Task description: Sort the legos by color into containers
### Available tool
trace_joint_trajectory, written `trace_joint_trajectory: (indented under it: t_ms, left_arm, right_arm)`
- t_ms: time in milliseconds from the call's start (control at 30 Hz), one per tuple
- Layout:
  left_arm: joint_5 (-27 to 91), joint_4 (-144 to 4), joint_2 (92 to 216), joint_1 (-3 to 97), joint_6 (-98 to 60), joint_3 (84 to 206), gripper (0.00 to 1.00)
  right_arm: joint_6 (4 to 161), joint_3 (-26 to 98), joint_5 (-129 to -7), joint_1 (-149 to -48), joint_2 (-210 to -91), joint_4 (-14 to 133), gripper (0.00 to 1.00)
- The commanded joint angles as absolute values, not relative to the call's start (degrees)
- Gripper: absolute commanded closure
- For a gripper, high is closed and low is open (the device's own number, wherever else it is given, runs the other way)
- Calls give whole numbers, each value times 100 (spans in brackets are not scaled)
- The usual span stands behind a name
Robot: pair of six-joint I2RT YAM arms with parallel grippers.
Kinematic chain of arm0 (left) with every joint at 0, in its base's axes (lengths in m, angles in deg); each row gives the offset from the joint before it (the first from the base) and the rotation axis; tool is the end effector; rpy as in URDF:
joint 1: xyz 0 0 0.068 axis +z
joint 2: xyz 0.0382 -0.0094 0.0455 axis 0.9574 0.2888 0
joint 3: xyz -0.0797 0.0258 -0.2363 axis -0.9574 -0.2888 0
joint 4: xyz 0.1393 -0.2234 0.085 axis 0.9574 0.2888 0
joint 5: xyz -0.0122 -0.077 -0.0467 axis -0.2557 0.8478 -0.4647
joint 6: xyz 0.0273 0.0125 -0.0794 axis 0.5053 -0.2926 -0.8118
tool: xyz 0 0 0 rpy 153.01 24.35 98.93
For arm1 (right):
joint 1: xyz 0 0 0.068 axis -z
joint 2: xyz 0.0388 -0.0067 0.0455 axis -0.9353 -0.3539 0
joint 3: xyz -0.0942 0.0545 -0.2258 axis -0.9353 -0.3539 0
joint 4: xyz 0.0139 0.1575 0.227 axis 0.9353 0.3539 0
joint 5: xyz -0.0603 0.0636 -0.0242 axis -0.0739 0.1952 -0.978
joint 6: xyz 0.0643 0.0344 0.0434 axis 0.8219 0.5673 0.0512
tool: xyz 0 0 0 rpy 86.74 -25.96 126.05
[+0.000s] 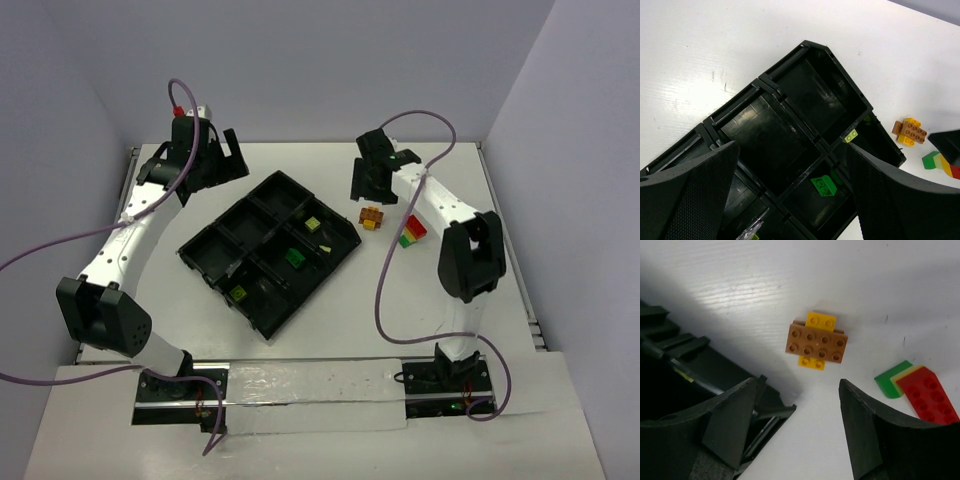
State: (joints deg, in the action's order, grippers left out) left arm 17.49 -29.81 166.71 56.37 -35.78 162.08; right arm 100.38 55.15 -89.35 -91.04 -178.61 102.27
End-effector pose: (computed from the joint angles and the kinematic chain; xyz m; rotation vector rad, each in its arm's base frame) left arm 0.3759 -0.1057 0.3292 -0.2748 2.2160 -0.3140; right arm 0.4196 0.1487 0.2110 0.1516 2.5322 0.0121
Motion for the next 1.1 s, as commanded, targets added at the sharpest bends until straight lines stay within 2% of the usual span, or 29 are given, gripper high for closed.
trace_joint_trajectory:
  t_ms: [0, 167, 433, 1067]
  left_arm:
    - [1691, -2971, 16693, 5599, -3470, 16513, 6]
    - [1738, -2943, 16720, 5599, -3483, 16516, 6]
    - [1756, -2960, 16632, 5599, -3456, 16405, 6]
    - [1797, -2969, 16636, 5599, -3469, 16372, 6]
  right_arm:
    - [10050, 6302, -9228, -9034, -18364, 10912, 21]
    - [10479, 6613, -9280, -9008, -18677, 11164, 1]
    - [10905, 6314, -9132, -8887, -18835, 11150, 0]
    - [10821, 6100, -8828, -8819, -18974, 10895, 0]
